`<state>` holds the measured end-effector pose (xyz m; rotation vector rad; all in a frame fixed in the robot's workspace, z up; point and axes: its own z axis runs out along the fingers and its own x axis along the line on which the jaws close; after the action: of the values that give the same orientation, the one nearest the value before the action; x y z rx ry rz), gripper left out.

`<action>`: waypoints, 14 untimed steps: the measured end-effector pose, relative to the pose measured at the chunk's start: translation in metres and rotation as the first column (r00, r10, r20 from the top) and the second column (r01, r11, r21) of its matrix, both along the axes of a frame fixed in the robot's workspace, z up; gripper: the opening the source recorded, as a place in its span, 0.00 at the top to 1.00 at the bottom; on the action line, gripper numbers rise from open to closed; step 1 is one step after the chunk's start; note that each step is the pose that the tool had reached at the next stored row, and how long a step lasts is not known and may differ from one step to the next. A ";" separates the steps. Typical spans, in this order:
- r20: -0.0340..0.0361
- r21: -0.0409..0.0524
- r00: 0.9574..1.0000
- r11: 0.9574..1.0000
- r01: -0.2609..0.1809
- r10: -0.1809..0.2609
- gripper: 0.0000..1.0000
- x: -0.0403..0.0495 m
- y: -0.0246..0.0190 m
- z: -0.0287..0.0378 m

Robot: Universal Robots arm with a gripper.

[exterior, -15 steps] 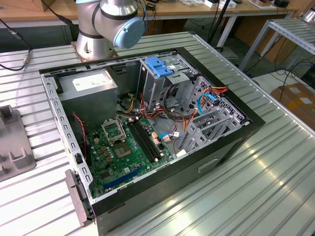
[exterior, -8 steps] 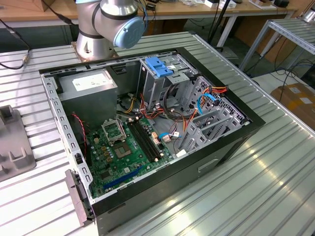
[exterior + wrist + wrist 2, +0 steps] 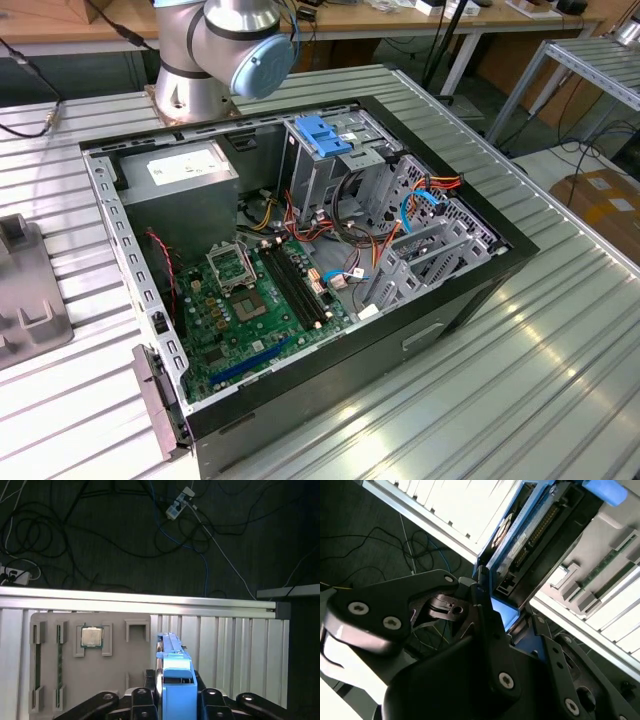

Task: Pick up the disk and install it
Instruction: 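Pick up the disk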

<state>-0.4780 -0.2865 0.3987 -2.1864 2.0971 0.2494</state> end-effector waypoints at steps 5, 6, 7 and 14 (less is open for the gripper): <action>0.000 0.014 1.000 1.000 0.000 0.000 0.63 0.0000 0.0000 0.0049; 0.000 0.016 1.000 1.000 0.000 0.000 0.63 0.0000 0.0000 0.0058; 0.000 0.019 1.000 1.000 0.000 0.000 0.63 0.0000 0.0000 0.0070; 0.000 0.040 1.000 0.999 0.000 0.000 0.63 0.0000 0.0000 0.0150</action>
<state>-0.4780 -0.2865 0.4136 -2.1638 2.0734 0.2892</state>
